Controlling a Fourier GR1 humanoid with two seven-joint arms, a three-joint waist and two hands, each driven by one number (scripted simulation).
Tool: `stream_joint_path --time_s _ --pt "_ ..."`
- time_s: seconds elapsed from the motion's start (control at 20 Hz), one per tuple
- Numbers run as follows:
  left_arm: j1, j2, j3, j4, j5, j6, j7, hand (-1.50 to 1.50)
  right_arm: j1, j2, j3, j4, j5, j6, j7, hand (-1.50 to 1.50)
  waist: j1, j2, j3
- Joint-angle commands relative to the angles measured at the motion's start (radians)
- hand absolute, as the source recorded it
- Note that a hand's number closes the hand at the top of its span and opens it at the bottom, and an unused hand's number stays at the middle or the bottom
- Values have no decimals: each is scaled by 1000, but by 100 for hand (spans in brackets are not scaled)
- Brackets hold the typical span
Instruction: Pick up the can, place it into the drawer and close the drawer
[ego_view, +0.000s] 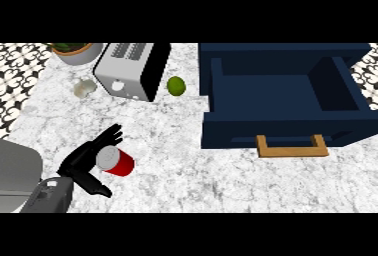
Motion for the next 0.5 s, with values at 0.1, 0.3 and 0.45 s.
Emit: stream_joint_path --time_s 0.1,0.3,0.45 --pt "-51 2 -5 142 -18 -75 -101 -150 43 34 -1 -37 -24 30 -10 -150 -5 1 0" --pt "6 -4 -16 132 -15 -88 -152 -150 88 30 -53 -87 -74 53 25 -150 -3 -2 0" --pt "-100 -72 9 185 18 -37 -72 150 42 31 -39 -59 -63 35 36 -150 -5 1 0"
